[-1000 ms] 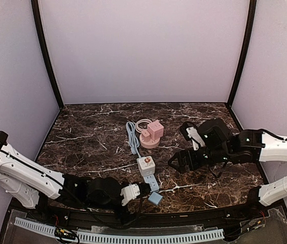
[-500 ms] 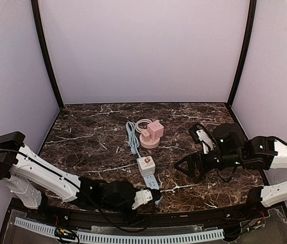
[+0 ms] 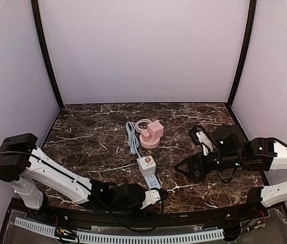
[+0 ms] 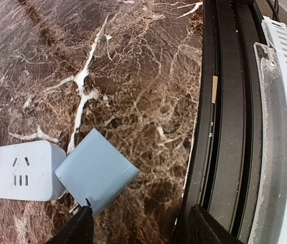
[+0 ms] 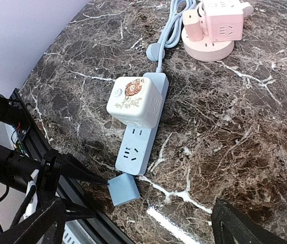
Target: Insert the plug
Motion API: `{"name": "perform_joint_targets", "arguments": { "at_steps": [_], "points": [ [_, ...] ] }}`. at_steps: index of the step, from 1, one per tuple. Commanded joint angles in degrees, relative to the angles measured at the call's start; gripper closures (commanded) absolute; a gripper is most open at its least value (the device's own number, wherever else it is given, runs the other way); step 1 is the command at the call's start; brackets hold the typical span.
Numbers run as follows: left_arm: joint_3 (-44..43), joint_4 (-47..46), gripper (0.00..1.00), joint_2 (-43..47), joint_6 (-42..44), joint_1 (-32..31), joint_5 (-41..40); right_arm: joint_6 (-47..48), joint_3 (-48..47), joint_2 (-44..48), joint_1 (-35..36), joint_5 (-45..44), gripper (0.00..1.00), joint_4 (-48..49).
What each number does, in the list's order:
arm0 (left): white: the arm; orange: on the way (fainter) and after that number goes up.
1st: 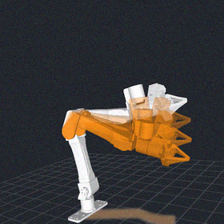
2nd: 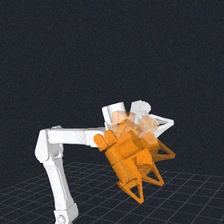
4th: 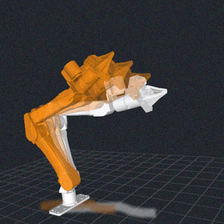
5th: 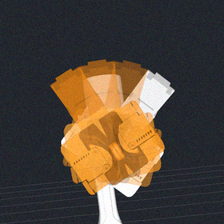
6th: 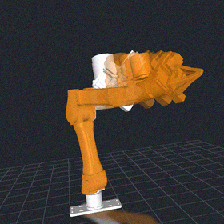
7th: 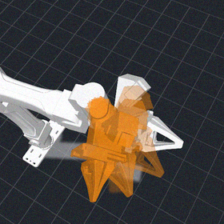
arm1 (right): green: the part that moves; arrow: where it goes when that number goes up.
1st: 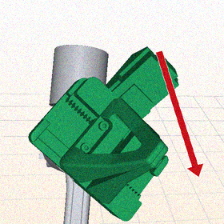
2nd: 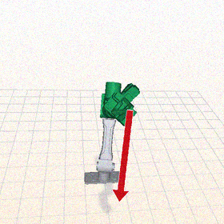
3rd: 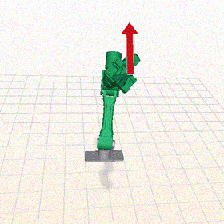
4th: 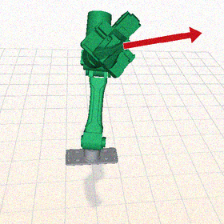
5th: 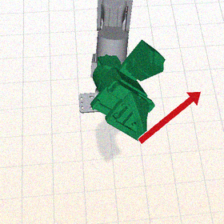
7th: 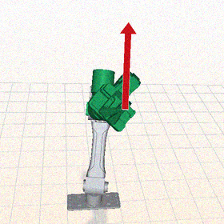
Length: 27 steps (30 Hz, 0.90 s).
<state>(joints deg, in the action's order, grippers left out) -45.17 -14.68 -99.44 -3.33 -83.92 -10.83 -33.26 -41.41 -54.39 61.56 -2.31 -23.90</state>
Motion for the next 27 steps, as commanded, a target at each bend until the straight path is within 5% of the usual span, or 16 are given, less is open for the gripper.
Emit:
{"name": "perform_joint_targets", "arguments": {
  "at_steps": [1, 13, 27],
  "points": [
    [-2.82, 1.69, 0.37, -2.29, 2.47, -0.08, -3.56, 0.17, 1.16, 1.25, 0.49, 0.8, 0.02, 1.53],
    [-4.51, 3.69, 0.34, -3.49, 2.94, 0.49, -7.24, -0.07, 2.38, 2.37, 0.49, 1.14, 0.01, 1.88],
    [-6.68, 5.86, 0.42, -5.12, 0.74, 2.68, 5.33, -0.02, 2.23, 2.85, 0.47, 1.18, 0.01, 1.39]
  ]
}}
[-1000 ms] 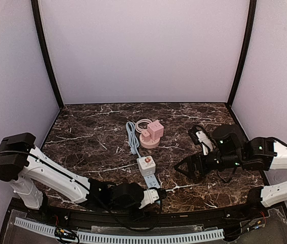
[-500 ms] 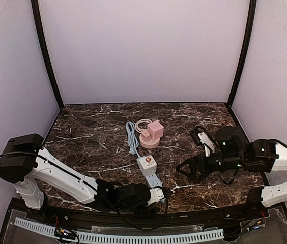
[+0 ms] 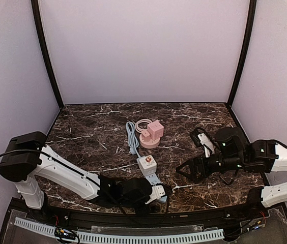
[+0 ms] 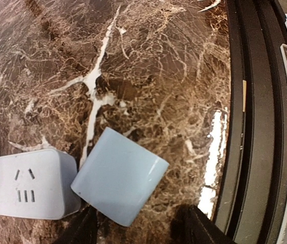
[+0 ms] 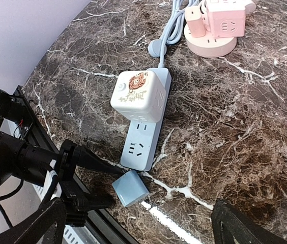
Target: Insert the plug
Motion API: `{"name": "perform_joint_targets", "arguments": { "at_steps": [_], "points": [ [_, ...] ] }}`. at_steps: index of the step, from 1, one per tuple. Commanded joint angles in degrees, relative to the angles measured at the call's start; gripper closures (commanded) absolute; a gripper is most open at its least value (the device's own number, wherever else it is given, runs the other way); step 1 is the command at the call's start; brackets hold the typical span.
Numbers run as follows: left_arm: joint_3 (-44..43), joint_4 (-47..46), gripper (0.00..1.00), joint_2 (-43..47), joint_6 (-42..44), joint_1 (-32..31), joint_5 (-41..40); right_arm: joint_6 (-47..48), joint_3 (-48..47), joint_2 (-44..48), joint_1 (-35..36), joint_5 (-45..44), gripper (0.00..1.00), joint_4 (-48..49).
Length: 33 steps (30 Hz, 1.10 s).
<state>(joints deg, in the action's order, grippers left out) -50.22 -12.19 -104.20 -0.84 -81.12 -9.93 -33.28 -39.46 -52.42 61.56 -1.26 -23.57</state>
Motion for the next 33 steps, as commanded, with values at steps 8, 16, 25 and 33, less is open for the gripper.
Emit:
{"name": "perform_joint_targets", "arguments": {
  "at_steps": [8, 16, 25, 33],
  "points": [
    [-6.55, 7.63, 0.44, -0.93, -7.04, -2.69, 9.75, -0.04, -0.3, 1.22, 0.49, 0.03, 0.02, 0.25],
    [-11.88, 14.72, 0.47, -2.71, -9.97, -3.34, 3.11, -0.56, -0.5, 2.07, 0.47, 0.38, 0.01, -0.51],
    [-13.35, 21.35, 0.4, 0.18, -11.23, -3.34, -1.16, -0.43, -0.66, 1.71, 0.43, 0.03, 0.01, -0.75],
    [-17.44, 22.74, 0.39, -4.2, -9.45, -3.26, -4.15, -0.32, -0.79, 1.52, 0.49, 0.22, 0.01, -0.8]
  ]
}}
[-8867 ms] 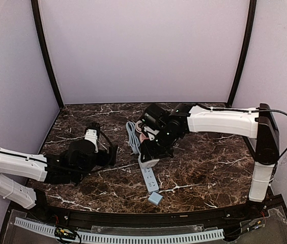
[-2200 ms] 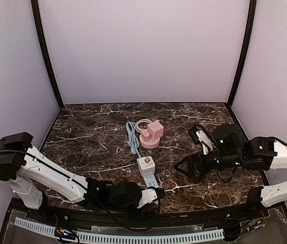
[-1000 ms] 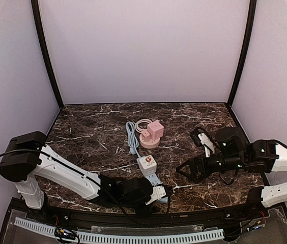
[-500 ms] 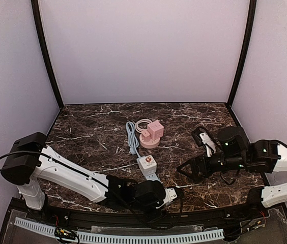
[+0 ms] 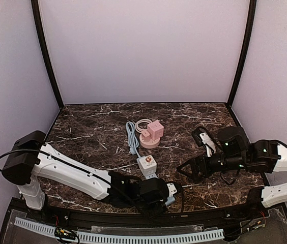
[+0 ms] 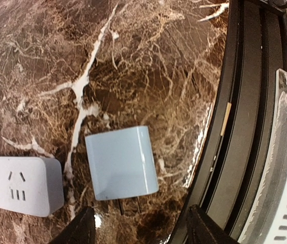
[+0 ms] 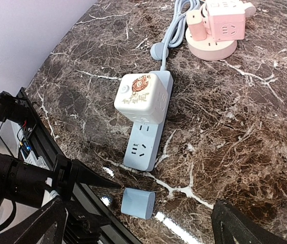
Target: Insert the plug
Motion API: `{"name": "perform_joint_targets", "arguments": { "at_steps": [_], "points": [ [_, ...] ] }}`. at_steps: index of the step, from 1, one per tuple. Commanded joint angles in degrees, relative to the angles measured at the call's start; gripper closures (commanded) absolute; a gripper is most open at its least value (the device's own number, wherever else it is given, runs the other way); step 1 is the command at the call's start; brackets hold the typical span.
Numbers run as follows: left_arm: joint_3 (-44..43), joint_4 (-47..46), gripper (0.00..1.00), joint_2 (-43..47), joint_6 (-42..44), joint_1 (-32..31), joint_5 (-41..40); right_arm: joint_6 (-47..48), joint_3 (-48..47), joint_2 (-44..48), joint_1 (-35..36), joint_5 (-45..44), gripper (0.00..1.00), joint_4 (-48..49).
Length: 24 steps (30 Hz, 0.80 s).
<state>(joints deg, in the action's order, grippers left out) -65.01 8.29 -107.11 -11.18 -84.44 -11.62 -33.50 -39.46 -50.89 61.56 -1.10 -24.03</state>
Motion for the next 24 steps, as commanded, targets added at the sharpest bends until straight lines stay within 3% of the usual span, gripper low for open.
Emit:
{"name": "perform_joint_targets", "arguments": {
  "at_steps": [1, 8, 16, 20, 24],
  "points": [
    [-2.92, 2.26, 0.39, -1.91, 1.07, 0.18, -2.72, -0.2, -0.79, 0.0, 0.47, 0.05, 0.01, -0.39],
    [-4.96, 1.98, 0.39, -4.5, 1.42, 1.51, -2.7, -0.3, -0.79, 0.01, 0.44, -0.06, 0.01, -0.52],
    [-3.88, -1.22, 0.45, -5.97, 1.44, 1.92, -1.39, -2.46, -1.61, -0.18, 0.49, -5.08, 0.01, -3.16],
    [-2.84, -3.91, 0.52, -6.49, 2.22, 1.91, -1.44, -5.04, -2.14, -0.96, 0.4, -9.17, 0.01, -6.48],
    [-1.27, -7.36, 0.65, -6.49, 3.49, 1.96, -1.38, -6.03, -2.44, -1.61, 0.11, -10.13, 0.01, -8.12]
  ]
}}
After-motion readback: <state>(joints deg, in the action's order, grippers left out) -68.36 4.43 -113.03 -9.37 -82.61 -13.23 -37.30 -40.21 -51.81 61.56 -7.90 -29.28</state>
